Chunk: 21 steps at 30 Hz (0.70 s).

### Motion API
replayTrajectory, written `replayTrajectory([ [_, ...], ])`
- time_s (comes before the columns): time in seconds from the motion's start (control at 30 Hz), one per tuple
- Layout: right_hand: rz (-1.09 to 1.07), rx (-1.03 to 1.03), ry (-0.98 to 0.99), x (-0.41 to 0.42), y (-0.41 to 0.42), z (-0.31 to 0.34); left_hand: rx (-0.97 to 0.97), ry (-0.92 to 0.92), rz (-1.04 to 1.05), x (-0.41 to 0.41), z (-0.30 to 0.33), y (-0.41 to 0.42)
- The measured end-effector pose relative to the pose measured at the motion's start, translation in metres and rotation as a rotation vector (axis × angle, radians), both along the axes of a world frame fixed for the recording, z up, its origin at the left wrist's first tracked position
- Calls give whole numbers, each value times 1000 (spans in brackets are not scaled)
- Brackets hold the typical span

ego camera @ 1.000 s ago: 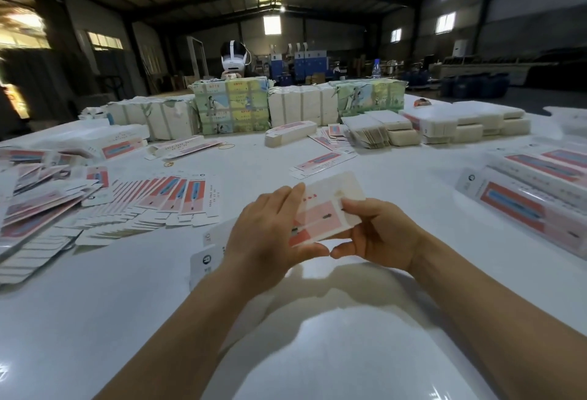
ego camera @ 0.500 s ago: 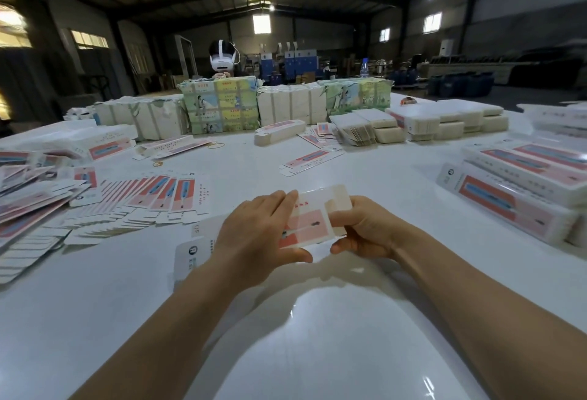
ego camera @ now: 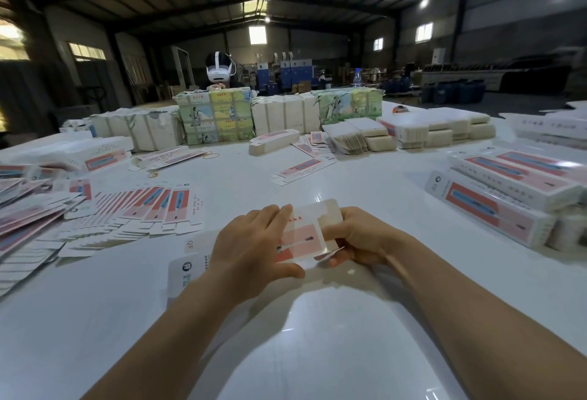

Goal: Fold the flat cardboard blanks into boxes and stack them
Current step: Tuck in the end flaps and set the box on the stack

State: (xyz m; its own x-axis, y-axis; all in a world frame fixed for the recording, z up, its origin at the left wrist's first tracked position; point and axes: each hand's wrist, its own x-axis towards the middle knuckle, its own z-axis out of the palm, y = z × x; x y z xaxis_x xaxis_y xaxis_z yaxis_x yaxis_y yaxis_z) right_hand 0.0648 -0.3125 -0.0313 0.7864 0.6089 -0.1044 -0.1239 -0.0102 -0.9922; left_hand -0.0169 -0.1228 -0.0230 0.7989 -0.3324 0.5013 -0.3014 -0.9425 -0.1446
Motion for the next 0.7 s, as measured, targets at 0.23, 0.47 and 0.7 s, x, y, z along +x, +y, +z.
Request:
replayTrajectory([
  [0.23,5,-62,-33,-2,1,3,27,-49,30,-1,3,-3],
  [0.47,-106,-118,-81,-10,8,4,-69,-23,63,-2,6,-4],
  [0.7,-117,-141,-19,-9,7,7,-183,37,153,6,1,-2],
])
